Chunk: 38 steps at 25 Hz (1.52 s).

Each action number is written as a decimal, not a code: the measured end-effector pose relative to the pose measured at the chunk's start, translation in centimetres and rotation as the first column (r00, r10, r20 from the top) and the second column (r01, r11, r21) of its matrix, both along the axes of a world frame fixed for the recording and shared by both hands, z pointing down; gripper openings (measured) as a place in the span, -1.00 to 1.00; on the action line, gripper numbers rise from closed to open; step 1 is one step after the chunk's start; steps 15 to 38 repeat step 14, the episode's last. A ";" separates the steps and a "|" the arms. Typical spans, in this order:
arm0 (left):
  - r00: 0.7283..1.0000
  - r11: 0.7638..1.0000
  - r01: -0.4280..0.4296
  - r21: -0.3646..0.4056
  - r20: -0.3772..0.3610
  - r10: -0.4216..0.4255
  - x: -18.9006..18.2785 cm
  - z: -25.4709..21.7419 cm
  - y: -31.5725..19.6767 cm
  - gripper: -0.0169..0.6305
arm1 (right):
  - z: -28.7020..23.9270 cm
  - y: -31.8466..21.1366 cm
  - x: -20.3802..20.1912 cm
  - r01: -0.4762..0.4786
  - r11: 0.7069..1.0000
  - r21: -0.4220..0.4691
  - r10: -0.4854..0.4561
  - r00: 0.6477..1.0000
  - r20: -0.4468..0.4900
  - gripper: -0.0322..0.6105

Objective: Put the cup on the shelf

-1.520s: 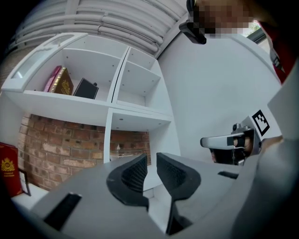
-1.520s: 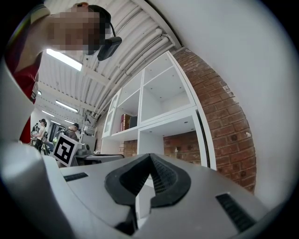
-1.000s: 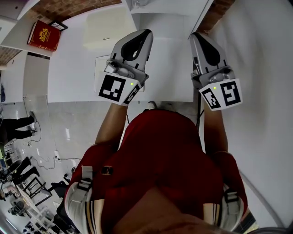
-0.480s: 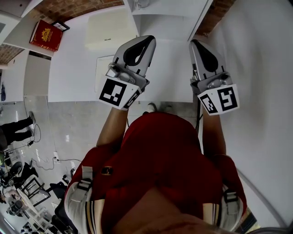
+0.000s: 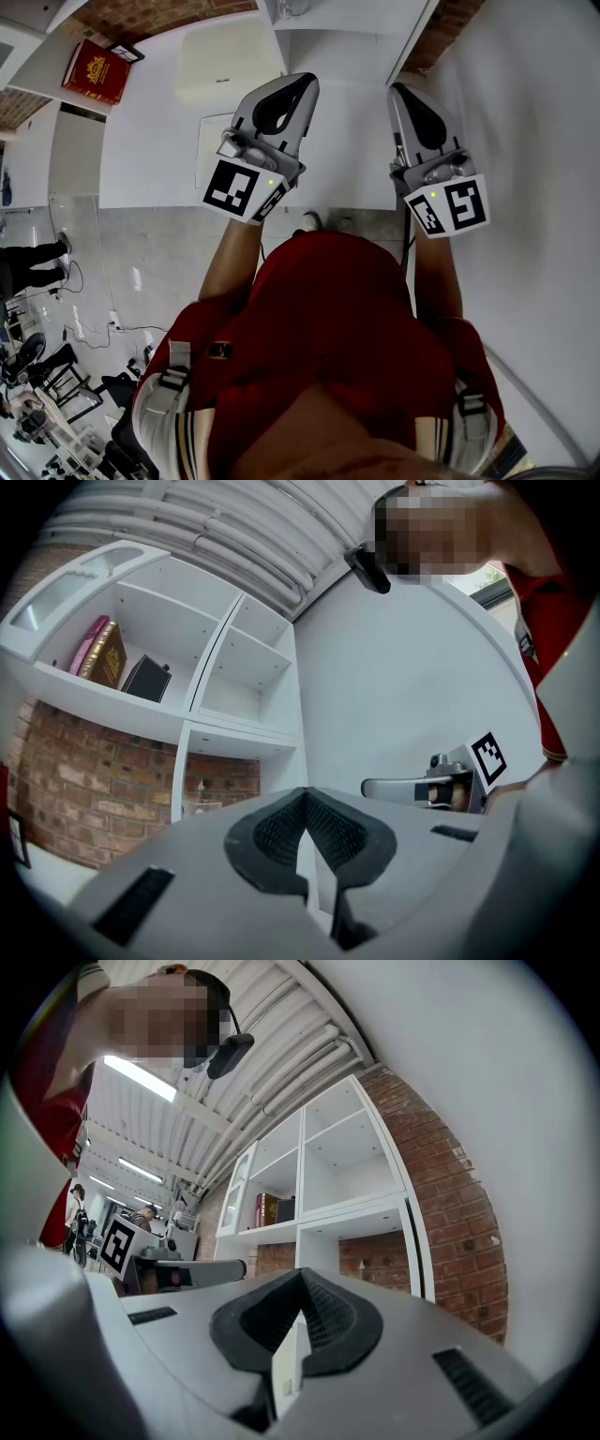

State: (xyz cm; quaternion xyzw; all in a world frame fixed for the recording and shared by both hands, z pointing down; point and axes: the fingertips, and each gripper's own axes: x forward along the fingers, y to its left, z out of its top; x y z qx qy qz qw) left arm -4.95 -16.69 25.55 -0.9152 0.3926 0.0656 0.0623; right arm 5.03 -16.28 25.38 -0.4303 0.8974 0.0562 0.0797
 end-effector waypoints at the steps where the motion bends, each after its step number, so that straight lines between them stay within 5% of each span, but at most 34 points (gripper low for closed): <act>1: 1.000 1.000 0.002 0.000 -0.001 -0.002 -0.1 0.0 0.0 -0.93 | 0.0 0.0 0.0 -0.001 1.000 0.001 0.001 1.000 -0.001 -0.91; 38: 1.000 1.000 0.022 -0.002 -0.012 -0.022 -0.5 0.0 -0.2 -0.93 | -0.1 0.1 0.2 -0.004 1.000 0.004 0.004 1.000 -0.004 -0.91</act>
